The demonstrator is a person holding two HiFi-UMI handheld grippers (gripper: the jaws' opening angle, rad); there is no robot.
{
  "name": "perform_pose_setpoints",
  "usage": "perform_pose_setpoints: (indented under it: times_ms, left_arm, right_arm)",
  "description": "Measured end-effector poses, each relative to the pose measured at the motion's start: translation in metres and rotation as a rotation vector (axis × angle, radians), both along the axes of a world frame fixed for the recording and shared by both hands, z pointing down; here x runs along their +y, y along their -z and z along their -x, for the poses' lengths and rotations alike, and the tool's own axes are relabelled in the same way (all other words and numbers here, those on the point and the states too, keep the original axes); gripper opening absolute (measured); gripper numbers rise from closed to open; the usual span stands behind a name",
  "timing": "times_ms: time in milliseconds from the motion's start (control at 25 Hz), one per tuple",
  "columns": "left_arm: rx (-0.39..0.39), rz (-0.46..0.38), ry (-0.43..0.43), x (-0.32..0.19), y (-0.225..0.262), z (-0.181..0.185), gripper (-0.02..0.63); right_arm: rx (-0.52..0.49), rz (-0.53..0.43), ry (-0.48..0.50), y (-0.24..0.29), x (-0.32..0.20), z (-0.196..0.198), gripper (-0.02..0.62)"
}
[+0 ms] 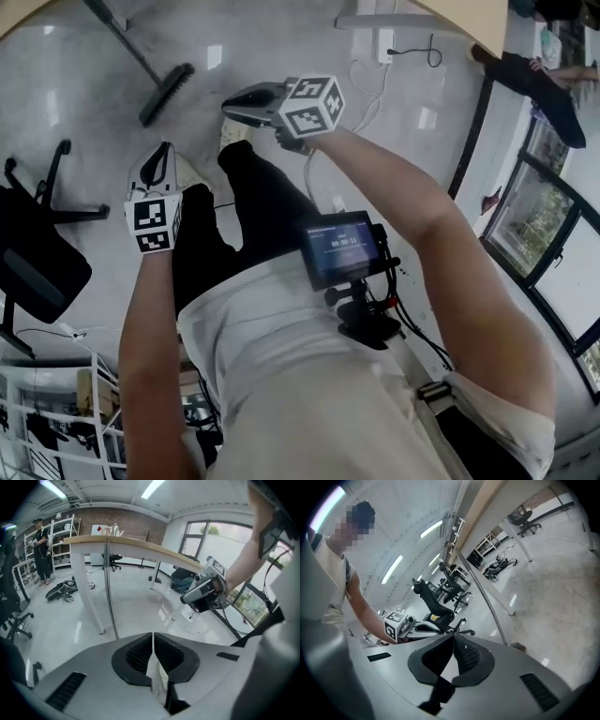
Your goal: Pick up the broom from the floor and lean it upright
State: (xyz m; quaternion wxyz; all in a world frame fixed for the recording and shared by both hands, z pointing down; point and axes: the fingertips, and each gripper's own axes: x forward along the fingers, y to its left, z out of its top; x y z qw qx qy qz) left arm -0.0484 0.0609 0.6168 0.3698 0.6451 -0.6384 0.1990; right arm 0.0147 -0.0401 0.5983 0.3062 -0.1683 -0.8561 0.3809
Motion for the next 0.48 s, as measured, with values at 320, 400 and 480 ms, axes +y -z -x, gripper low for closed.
perform_pose_setpoints:
  times_ms: [320,400,480]
  left_arm:
    - [0.105,-0.073,0.061,0.03,0.048,0.004,0.014]
    - [0.077,-0.116,0.072,0.049,0.078,0.018,0.014]
    - [0.049,-0.16,0.072,0.073,0.113,0.03,0.014]
  right_arm:
    - [-0.068,-0.029,-0.096,0.043,0.001,-0.036,0.015]
    - [-0.095,-0.078,-0.111,0.071,0.014,-0.03,0.015]
    - [-0.12,-0.134,-0.118,0.104,0.034,-0.021,0.015]
